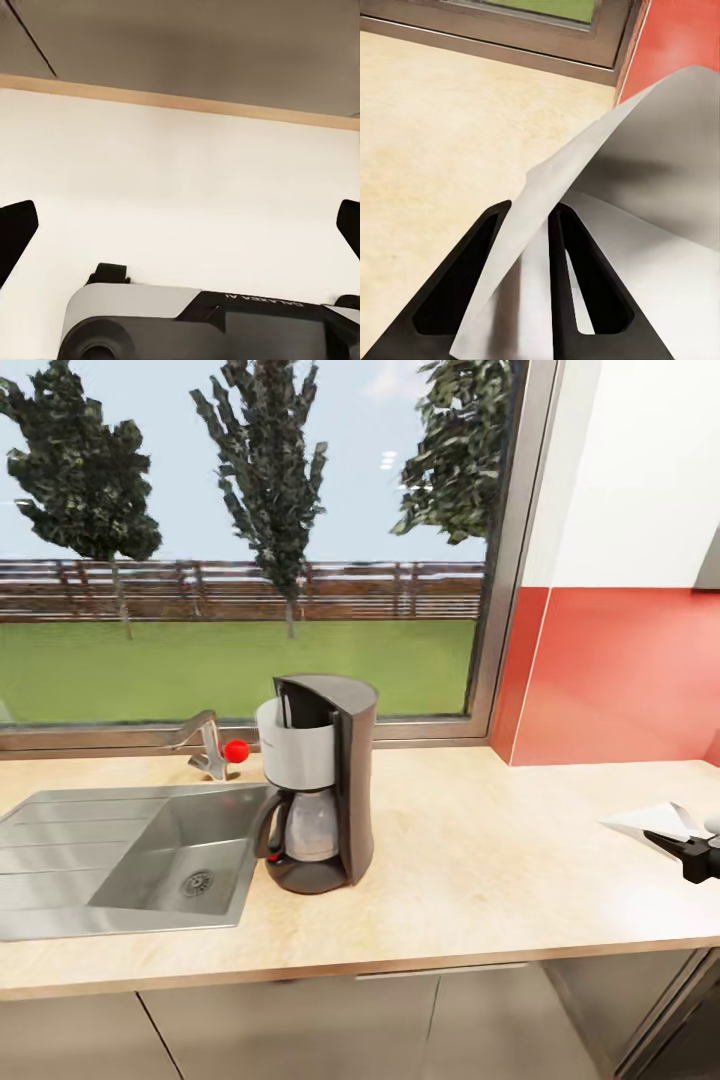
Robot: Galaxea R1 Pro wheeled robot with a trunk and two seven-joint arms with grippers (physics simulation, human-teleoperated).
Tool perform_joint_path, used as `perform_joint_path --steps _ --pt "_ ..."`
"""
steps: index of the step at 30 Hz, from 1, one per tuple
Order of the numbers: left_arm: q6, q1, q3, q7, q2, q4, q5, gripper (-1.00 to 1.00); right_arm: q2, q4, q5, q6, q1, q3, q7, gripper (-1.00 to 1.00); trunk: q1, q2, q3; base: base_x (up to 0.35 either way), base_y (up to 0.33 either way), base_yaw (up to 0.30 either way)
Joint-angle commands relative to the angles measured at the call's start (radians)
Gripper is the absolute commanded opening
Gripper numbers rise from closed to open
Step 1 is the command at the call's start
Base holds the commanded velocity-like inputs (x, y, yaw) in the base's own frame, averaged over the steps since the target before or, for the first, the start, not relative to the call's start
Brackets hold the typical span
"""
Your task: Set up a coffee station on the kitchen countertop: keep the coffee maker on the countertop, move the bottle of coffee from the kitchen shelf to the counter next to the coffee maker, place a paper coffee filter on top of the coffee maker, put the saucer next to the coffee maker with the coffee cup on the saucer, and place the electric kettle next to the coffee maker.
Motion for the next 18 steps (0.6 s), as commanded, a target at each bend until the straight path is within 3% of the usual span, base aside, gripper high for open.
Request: perform_joint_path --steps 1,11,18 --pt "-0.001 0.0 0.001 0.0 0.0 -0.001 0.007 1.0 0.0 -0.001 -0.002 0.011 -0.001 -0.001 0.005 -1.0 0.0 -0.001 -0.001 0.0 0.31 -0.026" --pt "-0.001 0.0 0.002 0.0 0.0 -0.001 0.007 1.0 0.0 -0.001 -0.002 0.011 -0.001 -0.001 0.005 -1.0 0.0 -0.001 0.004 -0.008 0.083 -0.232" --pt "-0.001 0.0 0.002 0.0 0.0 -0.001 0.007 1.0 0.0 -0.001 -0.002 0.011 -0.001 -0.001 0.005 -1.0 0.0 -0.001 0.006 -0.182 0.157 -0.14"
